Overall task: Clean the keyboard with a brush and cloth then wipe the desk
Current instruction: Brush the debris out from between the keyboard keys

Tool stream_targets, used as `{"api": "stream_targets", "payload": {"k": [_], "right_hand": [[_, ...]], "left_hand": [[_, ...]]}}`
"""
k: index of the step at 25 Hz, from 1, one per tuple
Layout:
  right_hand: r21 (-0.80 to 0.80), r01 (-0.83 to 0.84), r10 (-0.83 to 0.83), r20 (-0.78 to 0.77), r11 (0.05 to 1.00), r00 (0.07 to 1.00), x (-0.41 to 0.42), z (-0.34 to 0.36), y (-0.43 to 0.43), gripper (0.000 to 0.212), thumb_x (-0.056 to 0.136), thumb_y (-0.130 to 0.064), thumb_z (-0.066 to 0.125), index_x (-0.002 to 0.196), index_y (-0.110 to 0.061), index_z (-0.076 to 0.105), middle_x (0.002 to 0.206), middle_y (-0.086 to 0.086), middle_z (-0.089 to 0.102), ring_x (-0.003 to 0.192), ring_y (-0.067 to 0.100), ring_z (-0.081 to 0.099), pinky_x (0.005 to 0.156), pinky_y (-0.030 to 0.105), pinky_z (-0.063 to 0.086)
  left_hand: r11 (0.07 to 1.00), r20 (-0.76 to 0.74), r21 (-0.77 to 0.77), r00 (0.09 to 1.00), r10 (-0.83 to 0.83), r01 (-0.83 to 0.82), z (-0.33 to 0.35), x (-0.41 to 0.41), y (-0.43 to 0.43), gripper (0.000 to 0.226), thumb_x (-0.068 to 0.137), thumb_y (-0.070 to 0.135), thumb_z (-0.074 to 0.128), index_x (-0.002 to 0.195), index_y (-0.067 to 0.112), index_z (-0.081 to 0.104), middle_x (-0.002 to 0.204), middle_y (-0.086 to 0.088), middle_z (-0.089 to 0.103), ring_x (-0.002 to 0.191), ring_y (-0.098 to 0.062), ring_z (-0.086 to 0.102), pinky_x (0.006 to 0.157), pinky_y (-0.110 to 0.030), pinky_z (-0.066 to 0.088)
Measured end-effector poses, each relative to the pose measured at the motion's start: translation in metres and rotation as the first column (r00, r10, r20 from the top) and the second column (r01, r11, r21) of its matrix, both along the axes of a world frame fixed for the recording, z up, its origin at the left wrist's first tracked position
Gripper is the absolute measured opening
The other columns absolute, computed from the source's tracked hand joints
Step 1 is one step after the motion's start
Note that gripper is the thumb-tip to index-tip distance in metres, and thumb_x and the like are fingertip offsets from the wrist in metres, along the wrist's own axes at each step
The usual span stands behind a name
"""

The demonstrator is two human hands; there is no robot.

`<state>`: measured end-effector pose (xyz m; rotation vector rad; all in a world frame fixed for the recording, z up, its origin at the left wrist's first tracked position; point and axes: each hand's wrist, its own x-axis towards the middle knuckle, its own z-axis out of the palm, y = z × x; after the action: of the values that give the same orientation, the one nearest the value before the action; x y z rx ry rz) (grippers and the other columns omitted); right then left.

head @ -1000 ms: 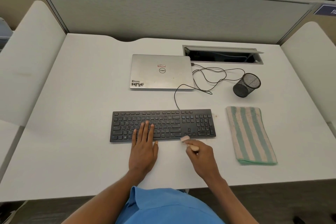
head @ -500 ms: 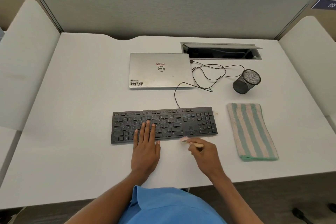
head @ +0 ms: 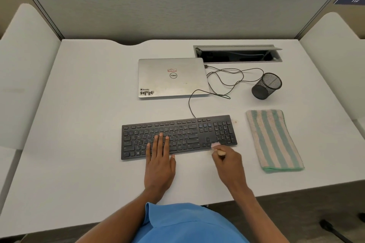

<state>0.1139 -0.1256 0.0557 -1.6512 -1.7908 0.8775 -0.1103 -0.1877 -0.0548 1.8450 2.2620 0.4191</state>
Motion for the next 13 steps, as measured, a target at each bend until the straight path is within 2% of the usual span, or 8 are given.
{"api": "stream_targets", "payload": {"k": [1,3,5,7,9,13], "right_hand": [[-0.035,-0.014,0.013,-0.036,0.999,0.999,-0.002,0.000,0.000,0.016,0.093,-0.007,0.063,0.094,-0.018,0.075,0.079,-0.010,0.071,0.074,0.008,0.065,0.062,0.018,0.050],[-0.078,0.054,-0.061,-0.096,0.995,0.994,0.006,0.004,0.005,0.019,0.094,-0.008,0.062,0.097,-0.021,0.076,0.080,-0.011,0.073,0.071,0.008,0.066,0.063,0.024,0.054],[-0.016,0.171,-0.171,-0.069,0.985,0.983,0.024,0.008,0.012,0.017,0.097,-0.012,0.061,0.100,-0.020,0.075,0.079,-0.010,0.072,0.070,0.005,0.065,0.062,0.017,0.053],[0.051,0.219,-0.218,-0.019,0.974,0.976,0.034,0.012,0.013,0.014,0.098,-0.013,0.062,0.096,-0.019,0.074,0.072,-0.007,0.068,0.066,0.006,0.062,0.056,0.011,0.047],[0.050,0.184,-0.184,0.005,0.982,0.983,0.026,0.009,0.006,0.014,0.097,-0.012,0.063,0.093,-0.022,0.072,0.073,-0.007,0.068,0.068,0.006,0.062,0.056,0.012,0.045],[0.006,0.007,-0.007,-0.008,1.000,1.000,-0.021,-0.004,-0.014,0.011,0.092,-0.012,0.065,0.097,-0.016,0.074,0.085,-0.007,0.072,0.078,0.005,0.065,0.067,0.021,0.052]], "left_hand": [[1.000,0.000,0.002,1.000,-0.002,0.002,0.000,0.000,0.000,0.070,0.106,0.031,0.039,0.169,0.011,0.016,0.178,-0.008,0.005,0.164,-0.024,0.000,0.131,-0.054,0.007],[1.000,0.003,-0.001,1.000,-0.005,0.005,0.000,-0.001,0.000,0.070,0.106,0.030,0.040,0.168,0.011,0.017,0.178,-0.009,0.006,0.164,-0.024,0.001,0.131,-0.054,0.009],[1.000,-0.001,-0.003,1.000,-0.007,0.007,0.000,-0.002,0.000,0.070,0.105,0.030,0.041,0.168,0.011,0.018,0.178,-0.009,0.007,0.164,-0.024,0.002,0.131,-0.054,0.009],[1.000,-0.005,-0.003,1.000,-0.008,0.008,-0.001,-0.002,-0.001,0.070,0.105,0.031,0.041,0.168,0.011,0.019,0.177,-0.009,0.007,0.164,-0.025,0.002,0.131,-0.054,0.009],[1.000,-0.003,-0.009,1.000,-0.012,0.012,-0.003,-0.002,-0.001,0.070,0.104,0.031,0.040,0.168,0.011,0.019,0.177,-0.009,0.007,0.164,-0.025,0.002,0.131,-0.054,0.008],[1.000,-0.003,-0.015,1.000,-0.009,0.009,-0.004,-0.002,0.001,0.072,0.103,0.032,0.043,0.168,0.010,0.020,0.177,-0.010,0.007,0.164,-0.026,0.003,0.131,-0.054,0.009]]}}
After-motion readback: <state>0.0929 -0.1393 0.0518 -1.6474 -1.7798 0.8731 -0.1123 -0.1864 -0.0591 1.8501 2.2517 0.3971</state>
